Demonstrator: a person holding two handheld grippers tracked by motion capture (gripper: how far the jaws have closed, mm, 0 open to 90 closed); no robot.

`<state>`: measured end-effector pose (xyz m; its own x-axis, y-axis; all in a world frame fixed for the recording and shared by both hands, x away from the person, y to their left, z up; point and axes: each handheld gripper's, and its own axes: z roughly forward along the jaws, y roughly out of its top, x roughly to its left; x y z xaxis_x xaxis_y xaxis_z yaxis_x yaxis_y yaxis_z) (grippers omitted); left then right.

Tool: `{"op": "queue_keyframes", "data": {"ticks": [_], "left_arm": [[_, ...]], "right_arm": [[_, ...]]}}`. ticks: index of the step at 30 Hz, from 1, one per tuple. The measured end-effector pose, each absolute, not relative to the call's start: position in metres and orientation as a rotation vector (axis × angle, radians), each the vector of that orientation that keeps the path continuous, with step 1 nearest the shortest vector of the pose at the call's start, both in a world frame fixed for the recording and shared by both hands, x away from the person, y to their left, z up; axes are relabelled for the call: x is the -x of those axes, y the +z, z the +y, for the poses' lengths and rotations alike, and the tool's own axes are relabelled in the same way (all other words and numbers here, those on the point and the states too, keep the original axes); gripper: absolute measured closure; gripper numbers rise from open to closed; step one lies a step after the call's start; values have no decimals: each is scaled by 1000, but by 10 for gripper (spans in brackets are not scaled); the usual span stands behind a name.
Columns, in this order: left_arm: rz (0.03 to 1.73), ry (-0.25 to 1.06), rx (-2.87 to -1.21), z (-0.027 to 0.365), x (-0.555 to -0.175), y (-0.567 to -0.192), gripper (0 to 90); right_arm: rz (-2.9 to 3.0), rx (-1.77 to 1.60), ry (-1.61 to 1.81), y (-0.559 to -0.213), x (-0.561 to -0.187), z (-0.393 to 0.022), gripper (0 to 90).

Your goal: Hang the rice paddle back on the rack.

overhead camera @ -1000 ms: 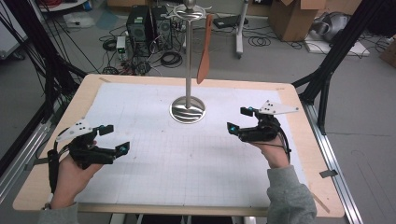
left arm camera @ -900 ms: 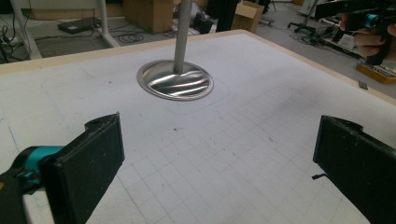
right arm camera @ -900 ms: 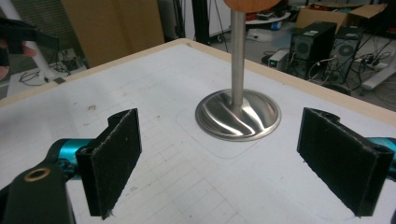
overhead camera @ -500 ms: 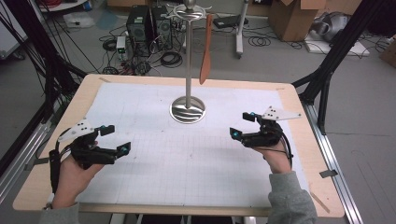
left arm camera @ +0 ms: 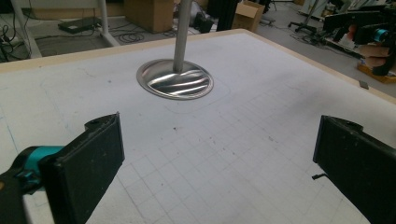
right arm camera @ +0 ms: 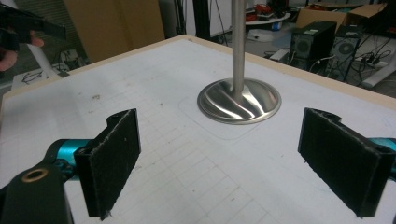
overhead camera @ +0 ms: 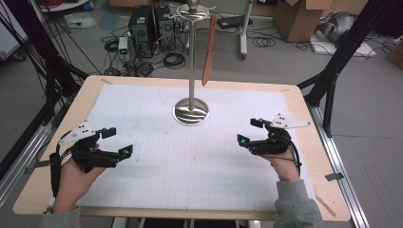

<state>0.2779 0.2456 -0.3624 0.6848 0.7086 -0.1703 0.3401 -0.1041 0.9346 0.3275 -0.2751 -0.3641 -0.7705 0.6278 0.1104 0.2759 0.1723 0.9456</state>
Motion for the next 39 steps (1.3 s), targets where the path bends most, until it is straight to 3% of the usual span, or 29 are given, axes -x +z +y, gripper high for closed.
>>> {"op": "queue_keyframes", "data": {"ticks": [39], "left_arm": [[842, 361, -1698, 239, -283, -368, 24]], "right_arm": [[2116, -944, 1647, -386, -309, -314, 120]]}}
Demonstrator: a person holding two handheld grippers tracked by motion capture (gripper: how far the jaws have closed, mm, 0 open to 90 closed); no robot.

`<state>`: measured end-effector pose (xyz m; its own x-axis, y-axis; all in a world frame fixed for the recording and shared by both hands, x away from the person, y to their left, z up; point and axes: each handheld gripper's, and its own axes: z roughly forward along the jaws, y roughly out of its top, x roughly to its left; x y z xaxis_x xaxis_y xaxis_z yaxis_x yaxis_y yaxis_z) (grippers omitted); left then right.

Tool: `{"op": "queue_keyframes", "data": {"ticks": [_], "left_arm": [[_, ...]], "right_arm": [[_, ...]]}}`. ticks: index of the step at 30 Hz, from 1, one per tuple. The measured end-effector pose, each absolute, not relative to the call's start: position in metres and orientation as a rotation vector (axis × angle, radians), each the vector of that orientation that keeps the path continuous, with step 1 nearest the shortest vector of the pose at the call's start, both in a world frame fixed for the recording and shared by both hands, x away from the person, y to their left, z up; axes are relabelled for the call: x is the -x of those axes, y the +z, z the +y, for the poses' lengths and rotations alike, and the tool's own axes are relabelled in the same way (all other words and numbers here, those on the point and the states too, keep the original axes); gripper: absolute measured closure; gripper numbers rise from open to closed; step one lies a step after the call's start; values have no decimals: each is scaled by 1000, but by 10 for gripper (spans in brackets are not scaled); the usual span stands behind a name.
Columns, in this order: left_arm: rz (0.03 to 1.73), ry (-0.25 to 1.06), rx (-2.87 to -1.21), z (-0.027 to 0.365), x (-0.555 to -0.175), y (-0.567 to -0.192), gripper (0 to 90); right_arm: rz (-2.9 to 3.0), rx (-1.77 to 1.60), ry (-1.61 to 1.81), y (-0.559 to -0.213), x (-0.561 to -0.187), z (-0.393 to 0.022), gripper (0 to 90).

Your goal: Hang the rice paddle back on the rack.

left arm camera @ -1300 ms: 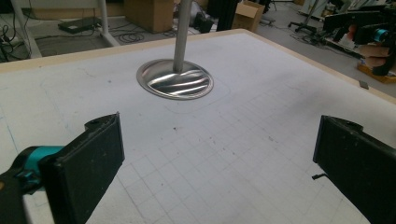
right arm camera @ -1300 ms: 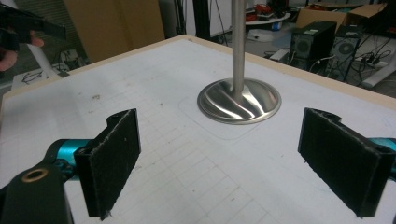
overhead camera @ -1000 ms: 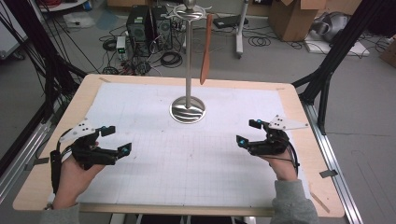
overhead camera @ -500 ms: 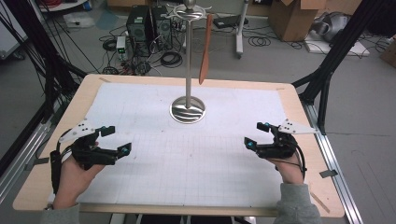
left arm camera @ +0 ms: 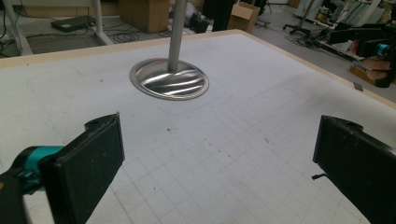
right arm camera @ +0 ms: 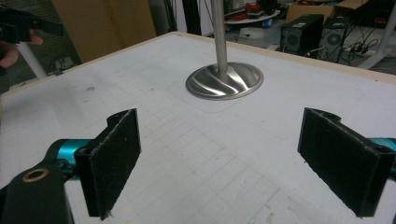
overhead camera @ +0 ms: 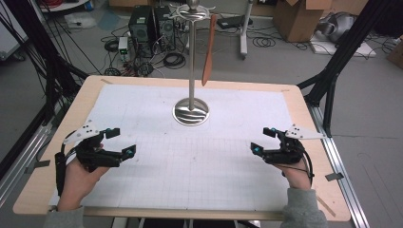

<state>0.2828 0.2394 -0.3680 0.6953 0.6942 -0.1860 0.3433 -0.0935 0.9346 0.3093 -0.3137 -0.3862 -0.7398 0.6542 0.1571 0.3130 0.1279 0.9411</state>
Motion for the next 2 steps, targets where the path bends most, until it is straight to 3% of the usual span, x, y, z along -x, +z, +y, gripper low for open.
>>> {"op": "queue_keyframes", "data": {"ticks": [2], "left_arm": [[841, 358, -1694, 238, -283, -368, 23]], "right_arm": [[2118, -938, 1645, -386, -309, -312, 120]]}}
